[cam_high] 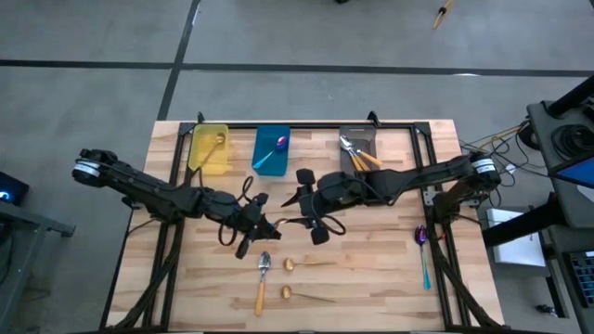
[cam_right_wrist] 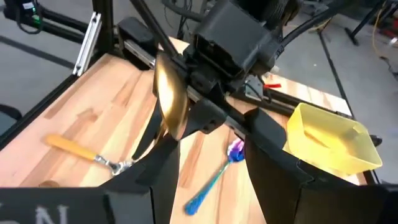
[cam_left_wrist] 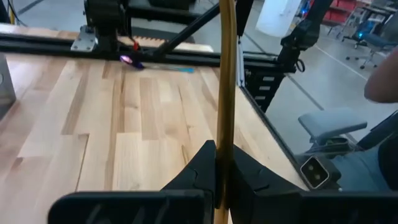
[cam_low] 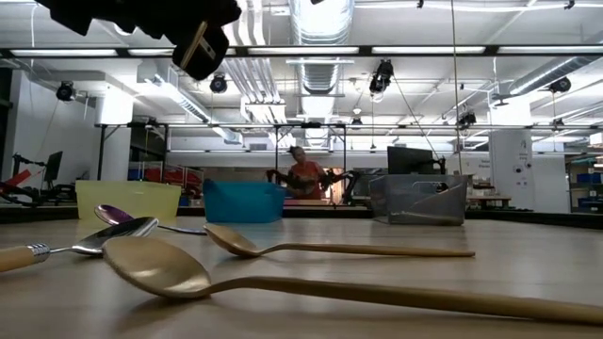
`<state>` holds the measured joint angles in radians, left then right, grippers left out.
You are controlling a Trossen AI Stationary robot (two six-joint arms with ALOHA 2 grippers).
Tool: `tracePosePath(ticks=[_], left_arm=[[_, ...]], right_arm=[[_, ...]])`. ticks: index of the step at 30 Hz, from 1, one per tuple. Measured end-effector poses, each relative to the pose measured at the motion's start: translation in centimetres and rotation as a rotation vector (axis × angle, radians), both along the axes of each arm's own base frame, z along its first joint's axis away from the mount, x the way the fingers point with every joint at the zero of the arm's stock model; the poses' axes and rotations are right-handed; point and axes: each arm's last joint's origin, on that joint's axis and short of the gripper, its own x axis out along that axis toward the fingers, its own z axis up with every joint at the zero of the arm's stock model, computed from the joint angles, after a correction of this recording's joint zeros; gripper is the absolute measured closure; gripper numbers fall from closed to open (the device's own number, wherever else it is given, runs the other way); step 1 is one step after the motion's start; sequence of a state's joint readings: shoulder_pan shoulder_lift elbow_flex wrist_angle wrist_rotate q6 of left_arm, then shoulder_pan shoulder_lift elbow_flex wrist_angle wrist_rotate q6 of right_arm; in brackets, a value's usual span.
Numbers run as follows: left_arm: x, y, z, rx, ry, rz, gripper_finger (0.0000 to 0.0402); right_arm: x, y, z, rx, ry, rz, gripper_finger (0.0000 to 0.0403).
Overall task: Sort silverware by color (type)
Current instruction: Put the gold spoon into the yellow bin
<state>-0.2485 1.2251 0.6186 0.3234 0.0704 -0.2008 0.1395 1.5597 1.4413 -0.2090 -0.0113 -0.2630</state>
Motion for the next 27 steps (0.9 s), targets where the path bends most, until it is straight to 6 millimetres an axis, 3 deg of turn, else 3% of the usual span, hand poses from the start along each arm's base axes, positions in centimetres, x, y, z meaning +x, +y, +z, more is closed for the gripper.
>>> tracePosePath(ticks=[9,20,23,27], left_arm=[[0.0,0.1,0.0,0.010,-0.003,0.008,0.0401],[0.1,0.4,0.0,0.016,-0.006,0.040,0.0399],[0.1,0.4,0.1,0.015,-0.011,0.040,0.0399],[0.1,0.4,0.1,0.016,-0.011,0.042,0.0399]], right_arm=[[-0.2,0.5,0.6,0.021,0.015,0.089,0.0232],[0.6,0.5,1.2,0.001,-0.106,0.118,0.0234],[0.6,0.5,1.3,-0.001,-0.107,0.118,0.0261],[0.6,0.5,1.2,-0.003,-0.105,0.118,0.0331]])
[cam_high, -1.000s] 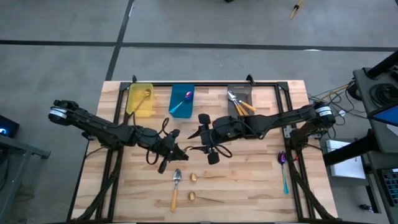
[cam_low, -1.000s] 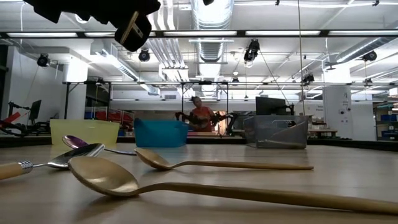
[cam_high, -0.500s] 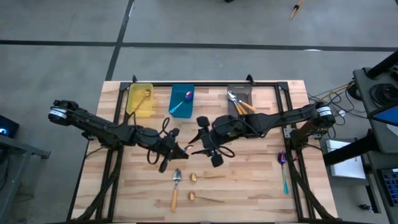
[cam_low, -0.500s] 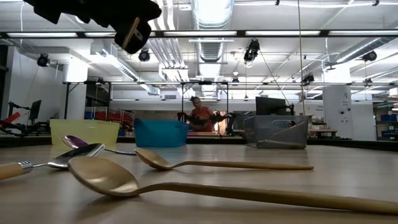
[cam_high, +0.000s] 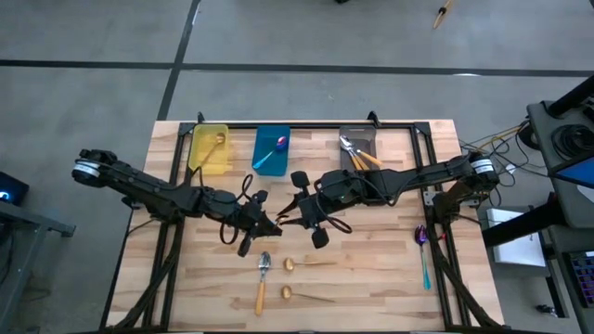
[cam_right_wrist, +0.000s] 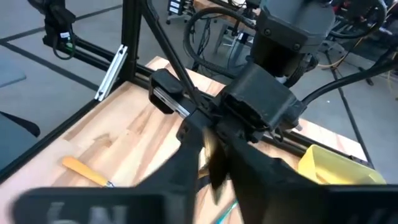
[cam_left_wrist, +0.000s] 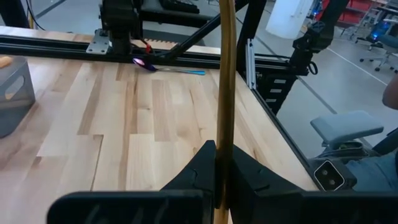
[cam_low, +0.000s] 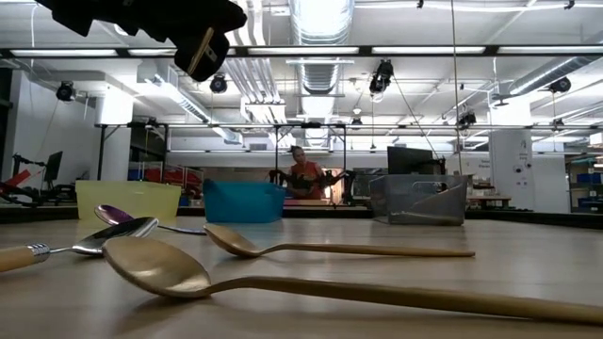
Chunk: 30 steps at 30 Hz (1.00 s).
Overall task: Sort silverware by color (type)
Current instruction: Put the gold spoon into the yellow bin
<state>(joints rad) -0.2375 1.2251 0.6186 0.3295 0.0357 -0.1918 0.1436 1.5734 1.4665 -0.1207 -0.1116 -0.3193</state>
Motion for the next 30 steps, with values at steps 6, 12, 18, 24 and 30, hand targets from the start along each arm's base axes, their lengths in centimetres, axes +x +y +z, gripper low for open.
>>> tracePosePath(ticks=[6,12,18,24,30], left_arm=[[0.0,0.0,0.1,-0.015,-0.003,0.004,0.0398],[0.0,0.1,0.1,0.009,-0.011,0.037,0.0380],[0.1,0.1,0.2,0.029,-0.019,0.046,0.0356],[0.1,0.4,0.1,0.076,-0.010,0.129,0.0320],[-0.6,1.2,0.0,0.170,0.036,0.315,0.0276]], right_arm=[[0.1,-0.2,0.0,-0.040,-0.014,-0.037,0.0383],[0.1,-0.3,-0.1,-0.036,-0.006,-0.068,0.0388],[0.0,-0.3,-0.4,-0.037,0.024,-0.061,0.0390],[-0.4,-0.5,-0.7,-0.066,0.073,-0.127,0.0391],[-1.8,-1.0,-0.5,-0.105,0.158,-0.273,0.0391]])
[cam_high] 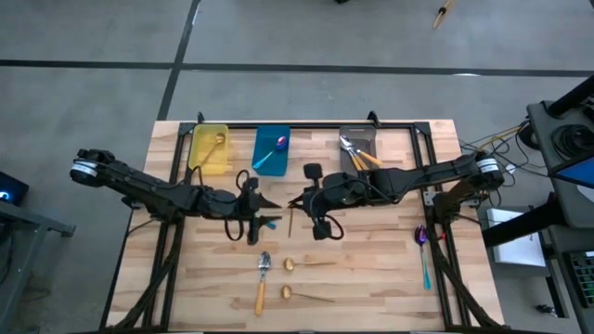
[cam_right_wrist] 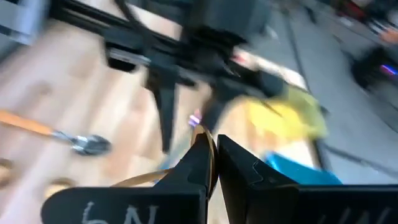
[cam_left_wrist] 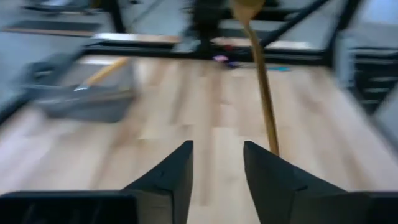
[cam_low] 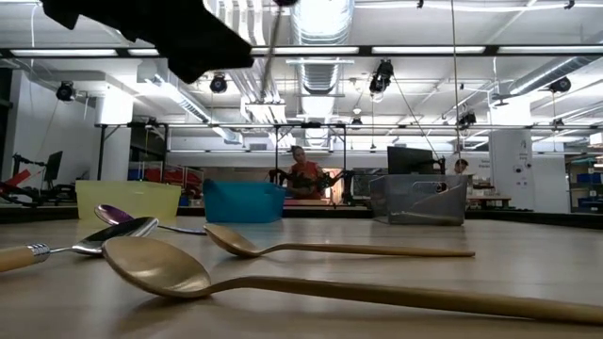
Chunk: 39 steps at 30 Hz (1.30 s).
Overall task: Sort silverware by color (type)
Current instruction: Put the gold spoon into the yellow bin
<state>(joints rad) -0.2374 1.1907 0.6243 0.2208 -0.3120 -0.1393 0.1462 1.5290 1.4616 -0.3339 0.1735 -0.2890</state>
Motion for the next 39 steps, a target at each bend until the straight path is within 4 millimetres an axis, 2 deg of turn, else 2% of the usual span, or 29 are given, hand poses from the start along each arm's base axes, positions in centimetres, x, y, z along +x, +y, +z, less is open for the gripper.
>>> tracePosePath(ticks=[5,9,14,20,27,32,35,39], left_arm=[[-0.4,0.6,0.2,0.107,0.000,0.180,0.0237],[0.1,0.6,0.5,0.140,-0.047,0.189,0.0218],[1.0,0.4,0.3,0.141,-0.110,0.216,0.0217],[2.2,0.4,-0.8,0.162,-0.120,0.316,0.0227],[3.2,0.7,-2.1,0.206,-0.114,0.468,0.0233],[3.9,0.6,-2.4,0.226,-0.097,0.476,0.0241],[4.6,0.4,-2.4,0.245,-0.087,0.473,0.0257],[5.5,0.2,-2.1,0.286,-0.079,0.532,0.0301]], right_arm=[[-0.5,-0.9,0.0,-0.043,-0.001,-0.258,0.0391],[-0.2,-1.1,-1.0,-0.054,-0.007,-0.385,0.0391],[0.7,-1.3,-3.0,-0.035,-0.047,-0.548,0.0391],[1.5,-1.2,-3.9,0.038,-0.112,-0.585,0.0391],[1.7,-1.2,-3.7,0.063,-0.147,-0.593,0.0391],[1.8,-1.2,-3.5,0.080,-0.172,-0.594,0.0391],[1.8,-1.2,-3.6,0.086,-0.171,-0.598,0.0391],[1.8,-1.2,-3.6,0.089,-0.174,-0.601,0.0391]])
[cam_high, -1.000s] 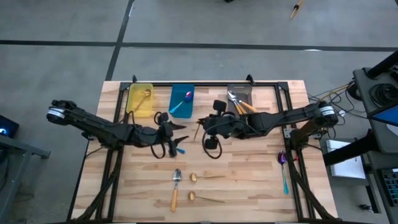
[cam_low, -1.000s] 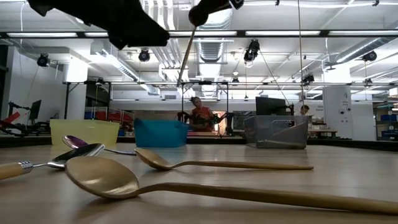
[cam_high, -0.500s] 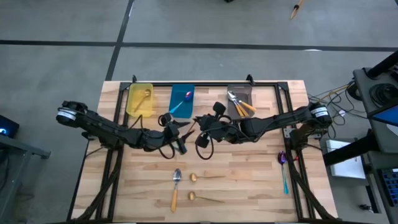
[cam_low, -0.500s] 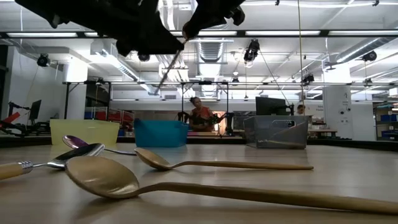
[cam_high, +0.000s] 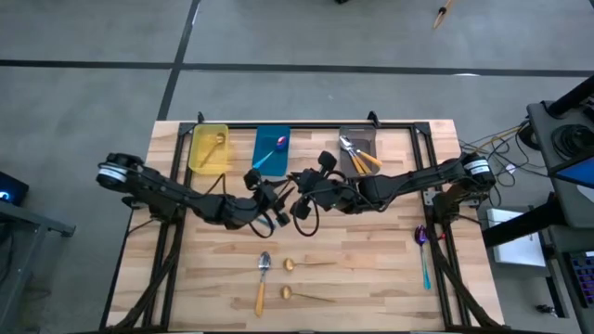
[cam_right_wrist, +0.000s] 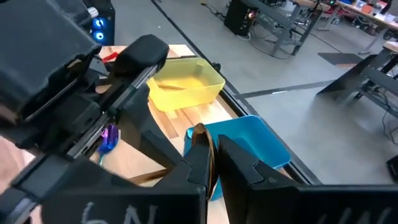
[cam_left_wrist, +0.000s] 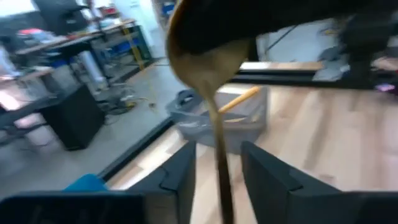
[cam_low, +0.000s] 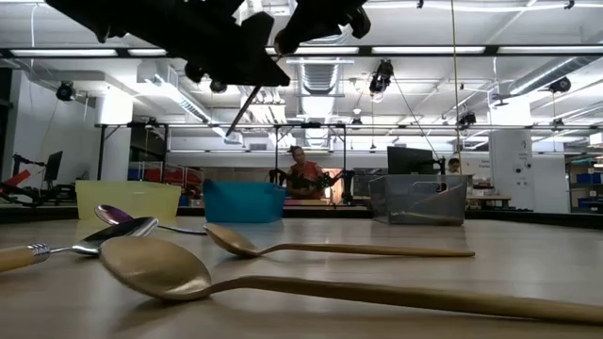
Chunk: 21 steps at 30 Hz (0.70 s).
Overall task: Sort silverware by color (type)
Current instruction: Put the gold spoon into the yellow bin
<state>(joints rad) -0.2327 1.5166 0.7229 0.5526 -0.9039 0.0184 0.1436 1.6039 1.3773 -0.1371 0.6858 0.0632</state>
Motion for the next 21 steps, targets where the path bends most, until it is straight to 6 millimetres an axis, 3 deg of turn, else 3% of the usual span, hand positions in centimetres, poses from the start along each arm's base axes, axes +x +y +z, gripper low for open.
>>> tracePosePath(ticks=[6,15,21], left_arm=[[0.6,-0.1,0.3,0.010,0.051,0.050,0.0391],[0.4,0.0,0.5,-0.043,0.013,0.062,0.0400],[0.6,-0.1,1.0,-0.052,0.017,0.056,0.0400]], right_arm=[[-0.1,-0.1,0.0,-0.011,0.004,-0.023,0.0390],[0.0,-0.2,0.0,-0.007,0.001,-0.023,0.0382],[0.0,-0.5,0.0,0.003,-0.004,-0.037,0.0328]])
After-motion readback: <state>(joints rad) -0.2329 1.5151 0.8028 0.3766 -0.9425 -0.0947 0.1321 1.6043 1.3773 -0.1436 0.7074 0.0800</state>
